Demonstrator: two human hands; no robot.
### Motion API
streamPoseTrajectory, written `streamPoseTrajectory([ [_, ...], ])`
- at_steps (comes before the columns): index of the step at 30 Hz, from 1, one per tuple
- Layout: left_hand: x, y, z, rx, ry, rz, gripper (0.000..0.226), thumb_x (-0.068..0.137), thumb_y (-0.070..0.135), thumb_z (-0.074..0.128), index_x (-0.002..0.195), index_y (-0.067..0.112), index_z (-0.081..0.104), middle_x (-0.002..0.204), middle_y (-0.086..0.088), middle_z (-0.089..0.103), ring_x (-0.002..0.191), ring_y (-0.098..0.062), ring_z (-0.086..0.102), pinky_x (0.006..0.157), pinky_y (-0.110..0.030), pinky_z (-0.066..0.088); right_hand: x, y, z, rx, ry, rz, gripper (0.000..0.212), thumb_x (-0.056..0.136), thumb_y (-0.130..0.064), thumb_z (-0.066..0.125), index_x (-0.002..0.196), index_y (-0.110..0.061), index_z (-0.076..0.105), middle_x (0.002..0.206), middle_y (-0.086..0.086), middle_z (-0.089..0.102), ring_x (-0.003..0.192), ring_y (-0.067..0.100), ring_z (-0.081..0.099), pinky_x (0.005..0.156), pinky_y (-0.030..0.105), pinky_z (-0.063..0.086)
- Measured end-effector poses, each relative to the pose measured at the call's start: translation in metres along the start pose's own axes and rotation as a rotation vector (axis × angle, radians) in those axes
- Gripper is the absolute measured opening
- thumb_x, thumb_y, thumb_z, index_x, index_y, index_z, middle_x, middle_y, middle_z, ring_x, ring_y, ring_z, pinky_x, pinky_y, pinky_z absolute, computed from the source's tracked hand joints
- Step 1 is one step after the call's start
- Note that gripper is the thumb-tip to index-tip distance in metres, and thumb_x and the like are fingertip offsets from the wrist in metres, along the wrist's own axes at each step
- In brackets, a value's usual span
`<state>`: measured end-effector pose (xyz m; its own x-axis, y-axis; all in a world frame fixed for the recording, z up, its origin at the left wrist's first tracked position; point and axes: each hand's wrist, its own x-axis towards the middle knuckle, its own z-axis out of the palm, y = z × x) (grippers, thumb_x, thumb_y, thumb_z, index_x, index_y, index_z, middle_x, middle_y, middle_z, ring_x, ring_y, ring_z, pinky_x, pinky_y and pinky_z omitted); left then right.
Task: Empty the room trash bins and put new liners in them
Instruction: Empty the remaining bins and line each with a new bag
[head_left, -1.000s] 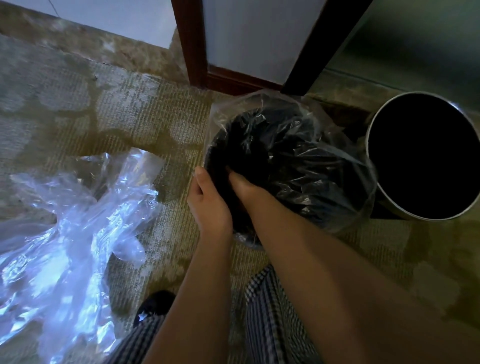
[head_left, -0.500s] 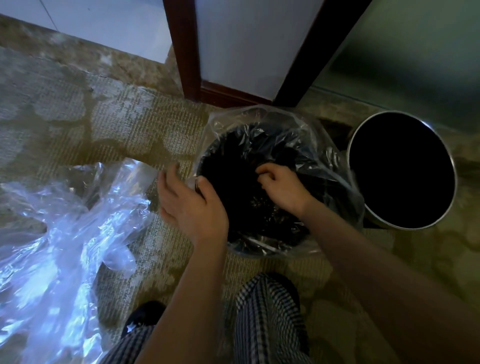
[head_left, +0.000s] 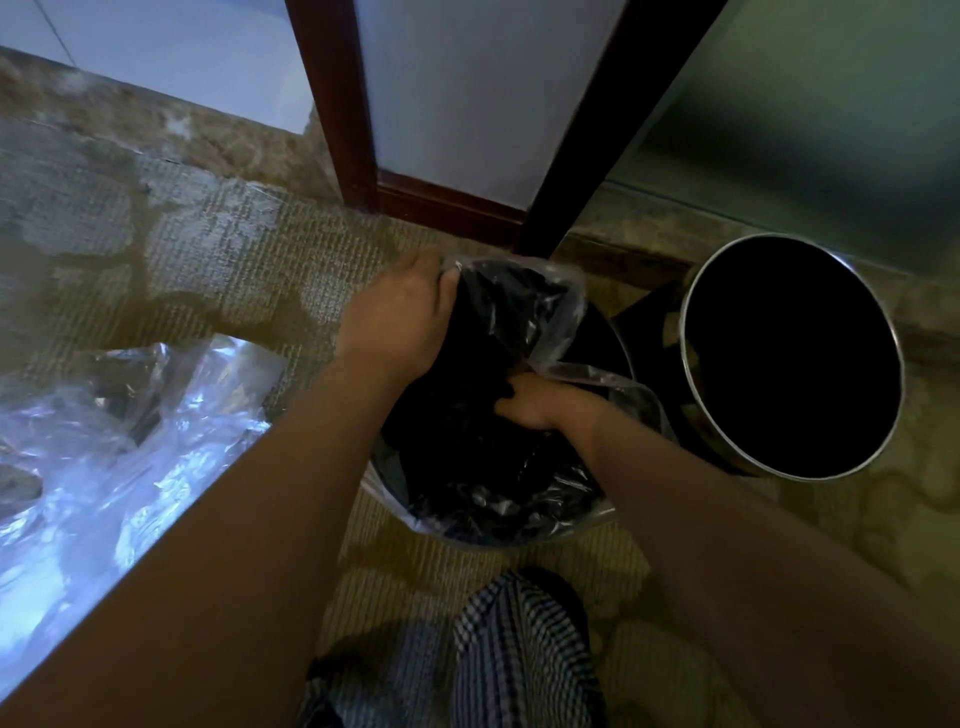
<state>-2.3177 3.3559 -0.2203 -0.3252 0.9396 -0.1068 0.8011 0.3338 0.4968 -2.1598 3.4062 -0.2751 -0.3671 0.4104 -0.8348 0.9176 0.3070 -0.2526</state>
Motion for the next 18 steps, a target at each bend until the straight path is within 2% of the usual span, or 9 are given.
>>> streamPoseTrajectory([
  [1,0.002,0.000,0.000,-0.011,0.003,-0.009,0.037,0.102,0.032,0.031,0.116,0.007,0.053,0.116,-0.018,0.056,0.103,-0.037,0.054,0.076,-0.039,0.039,-0.004,-0.002,-0.005,0.022,0.054,-0.025,0.048,0.097,-0.032,0.045,0.140,-0.009,0.043,0.141,0.017,0.045,0.123,0.032,0.047,0.100,0.035,0.041],
  [3,0.005,0.000,0.000,-0.014,-0.004,-0.017,0.040,0.102,0.036,0.030,0.108,0.006,0.056,0.109,-0.021,0.058,0.098,-0.039,0.056,0.072,-0.038,0.037,-0.022,-0.006,-0.016,0.077,0.250,-0.139,0.030,0.095,-0.029,0.049,0.113,-0.009,0.062,0.105,0.010,0.065,0.096,0.025,0.061,0.078,0.031,0.049],
  [5,0.006,-0.001,0.001,-0.036,-0.023,-0.046,0.045,0.101,0.040,0.028,0.104,0.006,0.057,0.104,-0.023,0.060,0.095,-0.040,0.057,0.071,-0.038,0.037,-0.047,-0.006,-0.023,0.244,0.468,-0.295,0.012,0.094,-0.021,0.053,0.097,-0.013,0.063,0.080,-0.004,0.062,0.075,0.016,0.060,0.070,0.034,0.051],
  [7,0.008,-0.002,0.001,-0.083,-0.055,-0.092,0.049,0.101,0.043,0.027,0.101,0.006,0.059,0.102,-0.024,0.061,0.094,-0.040,0.058,0.074,-0.039,0.040,-0.069,0.002,-0.026,0.406,0.740,-0.467,0.005,0.092,-0.014,0.057,0.095,-0.014,0.060,0.072,-0.014,0.053,0.065,0.008,0.055,0.064,0.035,0.052],
  [10,0.012,0.004,-0.004,-0.198,-0.116,-0.192,0.057,0.102,0.043,0.025,0.098,-0.001,0.062,0.103,-0.025,0.061,0.095,-0.037,0.058,0.077,-0.035,0.038,-0.083,0.015,-0.028,0.442,1.058,-0.529,0.023,0.089,-0.010,0.058,0.112,-0.010,0.058,0.072,-0.011,0.049,0.062,0.008,0.049,0.057,0.024,0.045],
  [13,0.015,0.004,-0.006,-0.310,-0.136,-0.313,0.058,0.103,0.039,0.026,0.103,-0.007,0.060,0.110,-0.029,0.058,0.099,-0.036,0.055,0.080,-0.035,0.036,-0.082,0.018,-0.037,0.553,1.101,-0.318,0.052,0.093,-0.014,0.057,0.141,-0.017,0.038,0.068,-0.008,0.050,0.060,0.007,0.049,0.059,0.021,0.043],
  [15,0.016,0.001,-0.004,-0.395,-0.096,-0.347,0.047,0.103,0.034,0.029,0.108,-0.005,0.056,0.106,-0.023,0.056,0.095,-0.031,0.053,0.075,-0.031,0.032,-0.074,0.025,-0.047,0.660,0.997,-0.110,0.061,0.094,-0.020,0.056,0.149,-0.020,0.027,0.064,-0.006,0.051,0.060,0.008,0.051,0.062,0.025,0.046],
  [17,0.017,-0.002,-0.002,-0.529,-0.042,-0.394,0.031,0.101,0.027,0.037,0.121,0.005,0.048,0.097,-0.011,0.052,0.087,-0.023,0.051,0.068,-0.027,0.030,-0.062,0.033,-0.059,0.711,0.876,-0.009,0.038,0.094,-0.020,0.056,0.131,-0.013,0.053,0.064,-0.005,0.054,0.064,0.011,0.054,0.070,0.032,0.048],
  [18,0.017,-0.005,-0.001,-0.619,-0.034,-0.435,0.029,0.099,0.025,0.042,0.123,0.009,0.045,0.090,-0.008,0.053,0.077,-0.020,0.050,0.062,-0.028,0.031,-0.059,0.035,-0.065,0.686,0.840,0.017,0.017,0.093,-0.018,0.058,0.106,-0.013,0.066,0.064,-0.006,0.056,0.066,0.011,0.055,0.072,0.030,0.046],
])
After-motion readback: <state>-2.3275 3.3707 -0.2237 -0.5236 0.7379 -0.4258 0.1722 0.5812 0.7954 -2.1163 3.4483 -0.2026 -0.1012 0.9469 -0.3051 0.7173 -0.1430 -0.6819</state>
